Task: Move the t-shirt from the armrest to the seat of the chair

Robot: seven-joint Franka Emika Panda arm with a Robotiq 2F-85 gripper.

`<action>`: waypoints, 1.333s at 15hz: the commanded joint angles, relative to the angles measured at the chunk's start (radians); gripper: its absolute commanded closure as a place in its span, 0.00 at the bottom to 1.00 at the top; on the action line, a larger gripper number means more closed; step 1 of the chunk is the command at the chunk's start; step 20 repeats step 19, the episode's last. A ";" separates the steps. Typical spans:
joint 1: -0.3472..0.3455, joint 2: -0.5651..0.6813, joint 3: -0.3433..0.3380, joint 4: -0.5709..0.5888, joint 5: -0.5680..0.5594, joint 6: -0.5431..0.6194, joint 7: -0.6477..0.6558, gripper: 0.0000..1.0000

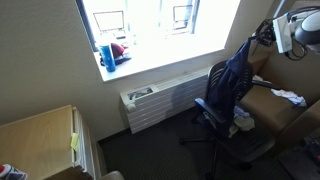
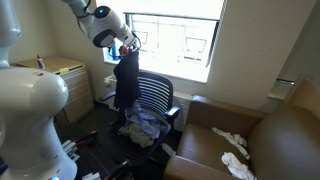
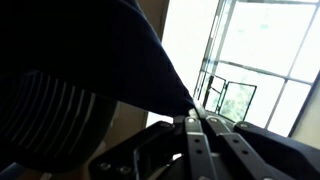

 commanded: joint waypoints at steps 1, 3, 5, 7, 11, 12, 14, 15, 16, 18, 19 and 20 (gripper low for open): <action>-0.100 0.009 -0.099 0.112 -0.113 -0.003 0.062 0.99; -0.256 0.067 -0.006 0.138 -0.050 -0.069 0.076 0.99; -0.318 0.084 0.049 0.161 -0.152 -0.218 0.178 0.99; -0.448 0.138 0.215 0.221 -0.044 -0.309 0.103 0.99; -0.533 0.169 0.312 0.208 0.055 -0.372 0.038 0.73; -0.554 0.191 0.324 0.214 0.059 -0.383 0.024 0.96; -0.552 0.194 0.316 0.215 0.053 -0.377 0.026 0.82; -0.546 0.187 0.317 0.215 0.053 -0.377 0.028 0.76; -0.539 0.182 0.317 0.216 0.053 -0.377 0.031 0.73; -0.536 0.181 0.317 0.216 0.053 -0.376 0.032 0.73; -0.535 0.181 0.317 0.216 0.053 -0.376 0.032 0.73; -0.535 0.181 0.317 0.216 0.053 -0.376 0.032 0.73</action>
